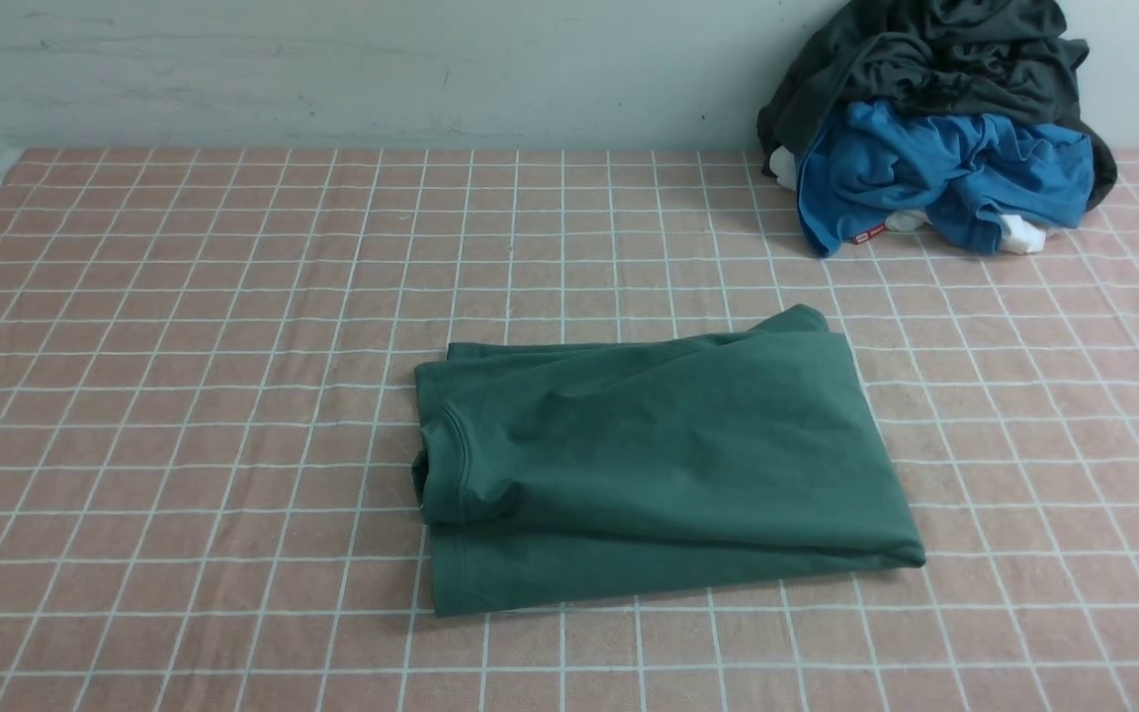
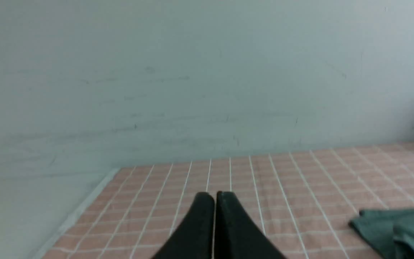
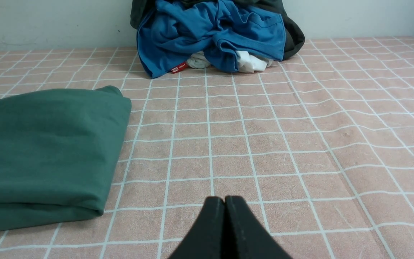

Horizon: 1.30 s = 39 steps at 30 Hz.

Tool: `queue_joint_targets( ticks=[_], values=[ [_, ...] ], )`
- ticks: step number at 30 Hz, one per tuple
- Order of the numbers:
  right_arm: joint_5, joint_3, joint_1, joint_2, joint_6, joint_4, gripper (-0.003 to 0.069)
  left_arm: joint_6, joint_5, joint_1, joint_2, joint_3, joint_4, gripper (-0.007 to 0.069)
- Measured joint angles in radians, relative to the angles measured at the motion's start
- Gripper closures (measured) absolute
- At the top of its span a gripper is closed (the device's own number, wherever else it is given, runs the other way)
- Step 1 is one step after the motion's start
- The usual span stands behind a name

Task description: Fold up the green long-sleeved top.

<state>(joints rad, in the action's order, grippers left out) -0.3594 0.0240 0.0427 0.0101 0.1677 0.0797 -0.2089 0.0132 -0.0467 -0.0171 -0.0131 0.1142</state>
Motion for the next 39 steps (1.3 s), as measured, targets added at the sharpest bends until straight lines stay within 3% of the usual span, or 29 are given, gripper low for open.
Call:
queue_joint_targets(
  ticks=[9,14,39],
  values=[
    [0.0,0.0,0.0,0.0,0.0,0.001,0.0673,0.045,-0.279,0.003,0.0,-0.016,-0.018,0.0628],
    [0.0,0.0,0.0,0.0,0.0,0.001,0.0673,0.035,-0.348,0.033,0.0,-0.006,-0.02,0.0627],
    [0.0,0.0,0.0,0.0,0.0,0.001,0.0673,0.027,-0.352,0.038,0.0,-0.006,-0.018,0.0627]
  ],
)
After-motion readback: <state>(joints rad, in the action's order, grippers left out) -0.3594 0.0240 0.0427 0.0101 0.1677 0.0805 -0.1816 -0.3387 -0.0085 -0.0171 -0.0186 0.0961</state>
